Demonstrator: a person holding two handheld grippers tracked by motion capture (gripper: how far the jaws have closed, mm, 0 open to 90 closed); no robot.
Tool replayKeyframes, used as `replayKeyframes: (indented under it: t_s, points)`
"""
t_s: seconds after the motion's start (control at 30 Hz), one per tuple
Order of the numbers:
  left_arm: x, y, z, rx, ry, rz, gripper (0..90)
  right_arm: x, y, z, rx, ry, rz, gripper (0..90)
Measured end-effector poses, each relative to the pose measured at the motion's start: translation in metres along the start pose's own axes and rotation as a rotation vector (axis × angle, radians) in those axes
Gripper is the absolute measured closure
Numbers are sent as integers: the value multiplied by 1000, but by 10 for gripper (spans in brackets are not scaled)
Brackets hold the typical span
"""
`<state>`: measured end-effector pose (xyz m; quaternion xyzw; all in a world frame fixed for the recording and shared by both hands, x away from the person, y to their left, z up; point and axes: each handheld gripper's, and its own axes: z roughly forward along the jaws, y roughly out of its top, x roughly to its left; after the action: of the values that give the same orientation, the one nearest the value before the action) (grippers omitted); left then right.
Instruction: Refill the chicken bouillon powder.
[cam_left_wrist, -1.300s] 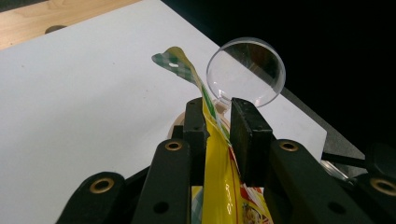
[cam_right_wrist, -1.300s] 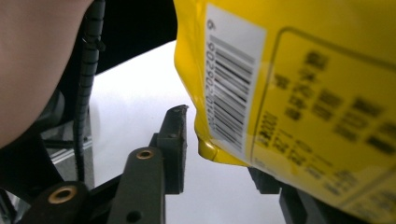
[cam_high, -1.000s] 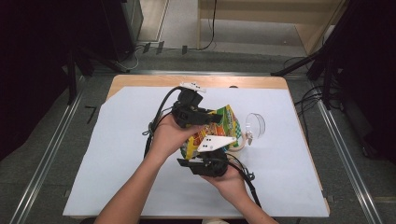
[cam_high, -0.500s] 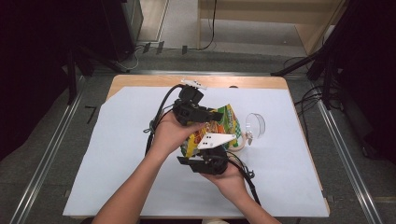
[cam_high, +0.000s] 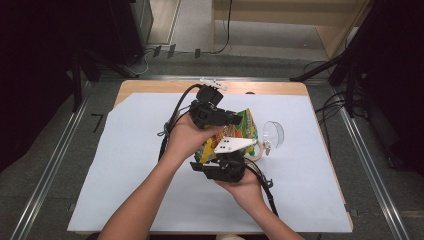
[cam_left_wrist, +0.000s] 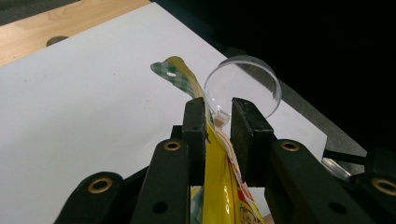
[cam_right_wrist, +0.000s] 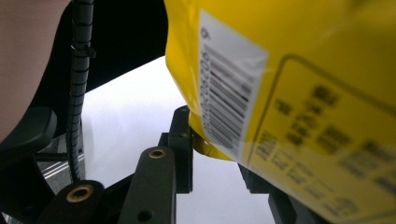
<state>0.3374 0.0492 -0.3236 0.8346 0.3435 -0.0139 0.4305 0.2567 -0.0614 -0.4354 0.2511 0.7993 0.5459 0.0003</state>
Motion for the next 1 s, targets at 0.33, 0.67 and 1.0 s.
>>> replayKeyframes:
  t_s: [0.33,0.67,1.0]
  points:
    - [-3,0,-2,36,-5,-21,770,2,0,3,8,32,5,717]
    - [1,-3,-5,21,-12,-28,765,2,0,5,19,25,-17,715]
    - [1,-1,-2,34,-17,-41,782,-3,-1,5,19,19,4,711]
